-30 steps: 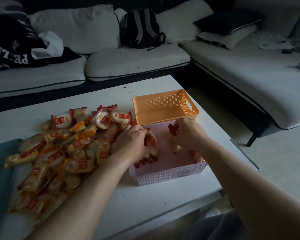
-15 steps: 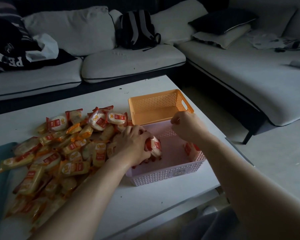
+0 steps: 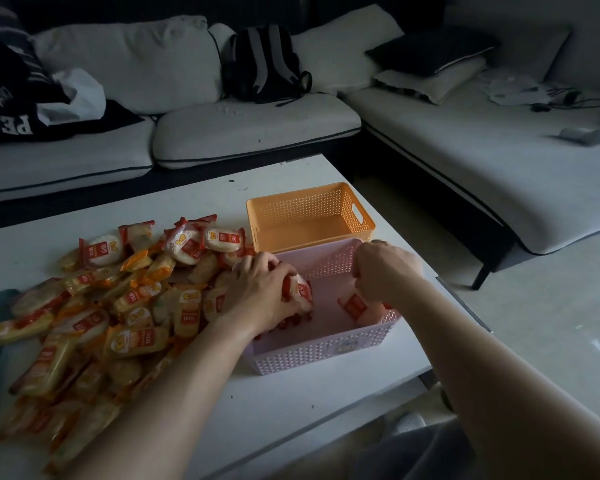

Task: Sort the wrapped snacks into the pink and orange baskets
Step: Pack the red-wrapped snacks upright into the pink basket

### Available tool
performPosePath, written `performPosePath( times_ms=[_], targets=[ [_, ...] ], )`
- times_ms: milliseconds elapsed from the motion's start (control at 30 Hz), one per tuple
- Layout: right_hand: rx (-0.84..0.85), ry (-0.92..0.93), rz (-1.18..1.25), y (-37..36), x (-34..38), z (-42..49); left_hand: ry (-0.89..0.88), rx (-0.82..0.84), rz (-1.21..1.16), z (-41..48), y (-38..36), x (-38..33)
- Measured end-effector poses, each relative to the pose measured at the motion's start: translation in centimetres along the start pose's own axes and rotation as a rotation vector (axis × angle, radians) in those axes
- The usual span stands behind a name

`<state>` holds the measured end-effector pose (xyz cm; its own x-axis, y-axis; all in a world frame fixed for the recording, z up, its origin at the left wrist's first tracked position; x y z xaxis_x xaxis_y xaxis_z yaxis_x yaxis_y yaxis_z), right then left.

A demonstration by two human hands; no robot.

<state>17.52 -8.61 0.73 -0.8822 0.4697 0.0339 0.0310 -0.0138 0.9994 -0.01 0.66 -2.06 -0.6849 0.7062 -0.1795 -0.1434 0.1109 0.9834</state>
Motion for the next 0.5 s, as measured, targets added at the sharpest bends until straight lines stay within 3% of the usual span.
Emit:
performPosePath(
  times_ms=[267,500],
  targets=[
    [-0.102,0.238,0.216,1.3,2.3,0.9,0.018,-0.021,0.036,-0.1,-0.1,-0.3],
    [-0.115,0.273,0.357,0.8,4.0,1.2,0.003,-0.063,0.044,0.1,-0.4,0.0]
  ],
)
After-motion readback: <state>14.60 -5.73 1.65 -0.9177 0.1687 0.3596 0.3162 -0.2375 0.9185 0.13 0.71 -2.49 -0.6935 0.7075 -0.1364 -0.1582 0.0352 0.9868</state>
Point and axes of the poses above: each hand's wrist, its own z-axis towards the middle knuckle, its own y-axis out of the back of the hand, x = y × z, the point moved 6 cm from there along z, towards the middle knuckle, and after that the axes turned 2 degrees about -x, right-handed, at the moved point
